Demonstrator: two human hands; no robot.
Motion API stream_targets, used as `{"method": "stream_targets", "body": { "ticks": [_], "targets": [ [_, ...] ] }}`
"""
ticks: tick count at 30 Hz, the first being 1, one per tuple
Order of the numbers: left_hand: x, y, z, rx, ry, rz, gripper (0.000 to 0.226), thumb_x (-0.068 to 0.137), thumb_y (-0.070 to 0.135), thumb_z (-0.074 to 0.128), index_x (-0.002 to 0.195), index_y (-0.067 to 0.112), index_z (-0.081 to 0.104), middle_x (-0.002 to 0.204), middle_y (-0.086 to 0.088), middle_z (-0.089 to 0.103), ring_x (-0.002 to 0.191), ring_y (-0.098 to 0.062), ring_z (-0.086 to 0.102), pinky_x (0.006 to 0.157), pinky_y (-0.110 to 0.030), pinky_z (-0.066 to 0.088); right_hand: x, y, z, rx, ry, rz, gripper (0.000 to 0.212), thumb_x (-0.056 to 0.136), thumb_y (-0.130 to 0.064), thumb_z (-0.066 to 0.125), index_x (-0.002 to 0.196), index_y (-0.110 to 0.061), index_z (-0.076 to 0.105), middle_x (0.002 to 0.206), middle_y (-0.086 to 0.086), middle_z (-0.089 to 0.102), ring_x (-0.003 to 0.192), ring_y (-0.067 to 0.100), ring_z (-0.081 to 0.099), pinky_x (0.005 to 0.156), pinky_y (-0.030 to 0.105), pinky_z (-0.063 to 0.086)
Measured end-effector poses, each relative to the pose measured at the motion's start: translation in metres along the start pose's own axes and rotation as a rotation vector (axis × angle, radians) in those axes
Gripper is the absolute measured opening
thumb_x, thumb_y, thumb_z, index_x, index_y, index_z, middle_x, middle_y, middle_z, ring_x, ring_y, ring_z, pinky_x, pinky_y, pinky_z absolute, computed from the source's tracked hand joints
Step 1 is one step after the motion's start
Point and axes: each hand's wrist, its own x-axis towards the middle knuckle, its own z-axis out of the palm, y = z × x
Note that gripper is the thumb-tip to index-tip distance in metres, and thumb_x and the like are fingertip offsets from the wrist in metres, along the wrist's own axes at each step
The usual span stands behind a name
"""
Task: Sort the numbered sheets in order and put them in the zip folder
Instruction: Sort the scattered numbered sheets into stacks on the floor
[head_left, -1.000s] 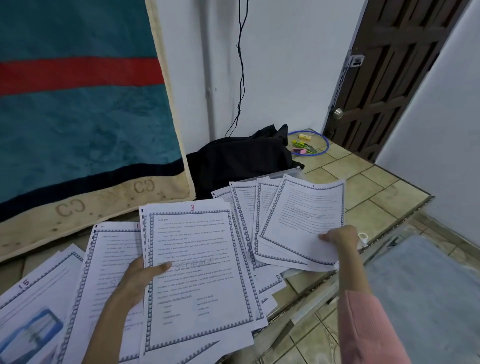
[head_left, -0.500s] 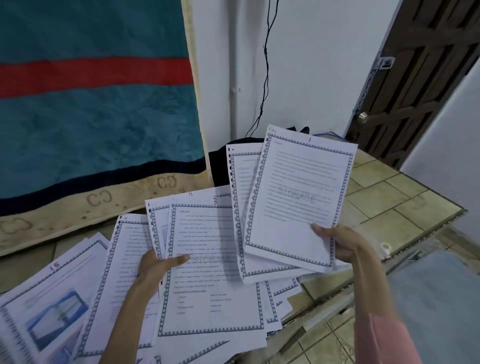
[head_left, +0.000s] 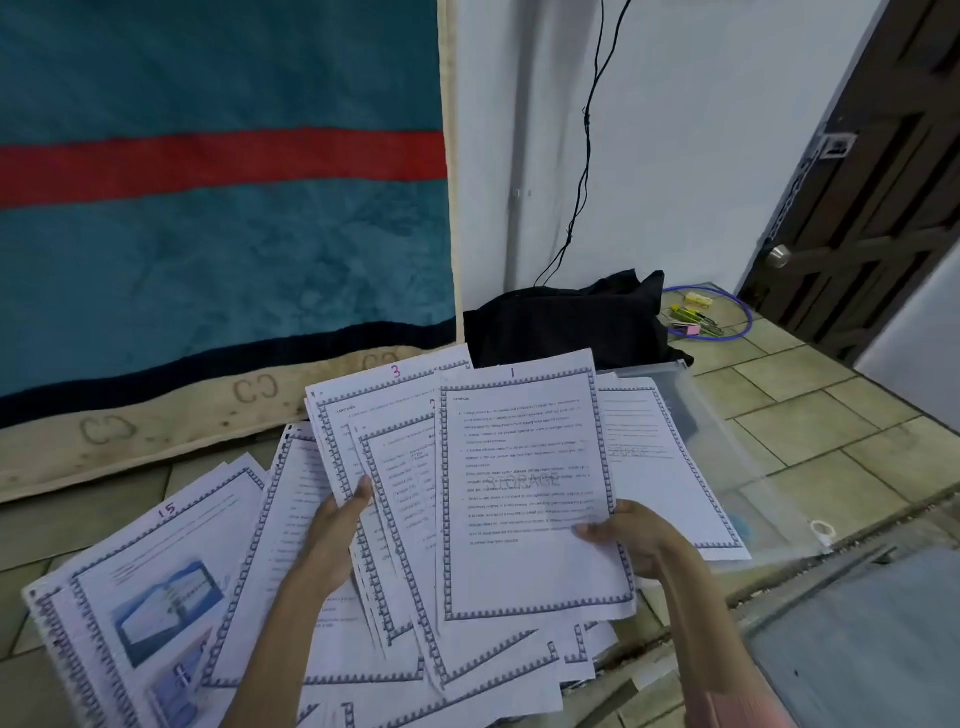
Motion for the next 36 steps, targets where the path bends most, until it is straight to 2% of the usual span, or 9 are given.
{"method": "stream_targets", "body": {
  "ticks": [7, 12, 18, 20, 23, 26, 29, 33, 36],
  "targets": [
    [-0.004, 0.000, 0.003, 0.138, 0.089, 0.063, 0.049, 0.078, 0.027, 0.070, 0.121, 0.010, 0.056, 0.125, -0.009, 0.061, 0.117, -0.026, 0.055, 0.103, -0.045, 0.041, 0.004, 0.001, 0.015, -0.059, -0.122, -0.004, 0.020, 0.086, 0.002, 0.061, 0.105, -0.003, 0.067, 0.107, 0.014, 0.071, 0.097, 0.029, 0.068, 0.090, 0.043, 0.054],
    [-0.004, 0.004, -0.004, 0.111, 0.045, 0.094, 0.034, 0.086, 0.011, 0.062, 0.120, 0.012, 0.057, 0.119, -0.009, 0.062, 0.114, -0.027, 0.057, 0.103, -0.045, 0.042, -0.001, -0.011, 0.038, -0.347, -0.073, -0.137, 0.041, 0.071, -0.004, 0.077, 0.111, -0.004, 0.067, 0.106, 0.003, 0.071, 0.099, 0.017, 0.067, 0.095, 0.036, 0.051],
    [-0.014, 0.022, -0.009, 0.122, 0.050, 0.139, 0.027, 0.092, 0.015, 0.054, 0.118, 0.017, 0.057, 0.107, -0.005, 0.066, 0.106, -0.028, 0.060, 0.097, -0.049, 0.045, -0.005, -0.040, 0.071, -0.285, -0.019, -0.352, 0.063, 0.060, -0.026, 0.088, 0.115, -0.025, 0.058, 0.106, -0.012, 0.069, 0.097, 0.002, 0.065, 0.094, 0.028, 0.050],
    [-0.020, 0.034, -0.002, 0.106, 0.071, 0.140, 0.028, 0.095, 0.026, 0.048, 0.121, 0.018, 0.056, 0.113, -0.007, 0.064, 0.107, -0.028, 0.058, 0.097, -0.046, 0.044, -0.009, -0.051, 0.085, -0.214, -0.051, -0.364, 0.043, 0.064, -0.021, 0.085, 0.101, -0.023, 0.062, 0.097, -0.013, 0.071, 0.087, -0.003, 0.066, 0.086, 0.023, 0.054],
    [-0.041, 0.059, 0.024, -0.007, 0.080, 0.255, 0.040, 0.093, 0.052, 0.028, 0.109, 0.030, 0.057, 0.113, 0.007, 0.061, 0.109, -0.017, 0.057, 0.093, -0.033, 0.044, -0.014, -0.070, 0.107, -0.078, 0.013, -0.463, 0.026, 0.068, -0.010, 0.082, 0.089, -0.016, 0.068, 0.090, -0.004, 0.073, 0.079, 0.003, 0.070, 0.082, 0.029, 0.057],
    [-0.059, 0.083, 0.041, 0.089, 0.115, 0.516, 0.060, 0.070, 0.065, 0.054, 0.116, 0.027, 0.055, 0.112, 0.021, 0.059, 0.103, 0.006, 0.056, 0.084, -0.013, 0.045, -0.020, -0.092, 0.122, 0.019, 0.122, -0.617, 0.030, 0.066, -0.010, 0.083, 0.094, -0.012, 0.072, 0.095, 0.004, 0.074, 0.088, 0.015, 0.071, 0.086, 0.037, 0.056],
    [-0.050, 0.091, 0.041, 0.256, 0.222, 0.600, 0.054, 0.068, 0.041, 0.078, 0.114, 0.017, 0.060, 0.103, 0.014, 0.066, 0.099, 0.001, 0.061, 0.085, -0.019, 0.051, -0.026, -0.108, 0.122, 0.099, 0.147, -0.751, 0.029, 0.069, -0.005, 0.080, 0.095, -0.013, 0.071, 0.093, -0.001, 0.073, 0.086, 0.011, 0.071, 0.076, 0.026, 0.057],
    [-0.041, 0.069, 0.036, 0.275, 0.212, 0.530, 0.021, 0.079, 0.011, 0.073, 0.096, 0.021, 0.065, 0.087, 0.016, 0.066, 0.078, 0.012, 0.064, 0.068, -0.006, 0.049, -0.014, -0.089, 0.115, -0.061, 0.132, -0.709, 0.030, 0.070, -0.014, 0.081, 0.099, -0.016, 0.070, 0.097, -0.003, 0.073, 0.088, 0.006, 0.070, 0.074, 0.020, 0.057],
    [-0.034, 0.040, 0.024, 0.435, 0.186, 0.423, 0.023, 0.083, 0.010, 0.068, 0.101, 0.024, 0.063, 0.100, 0.007, 0.066, 0.091, 0.002, 0.065, 0.072, -0.007, 0.049, 0.001, -0.066, 0.112, -0.139, 0.194, -0.650, 0.039, 0.074, -0.023, 0.078, 0.108, -0.008, 0.069, 0.100, 0.003, 0.072, 0.089, 0.010, 0.069, 0.076, 0.026, 0.058]
  ]
}}
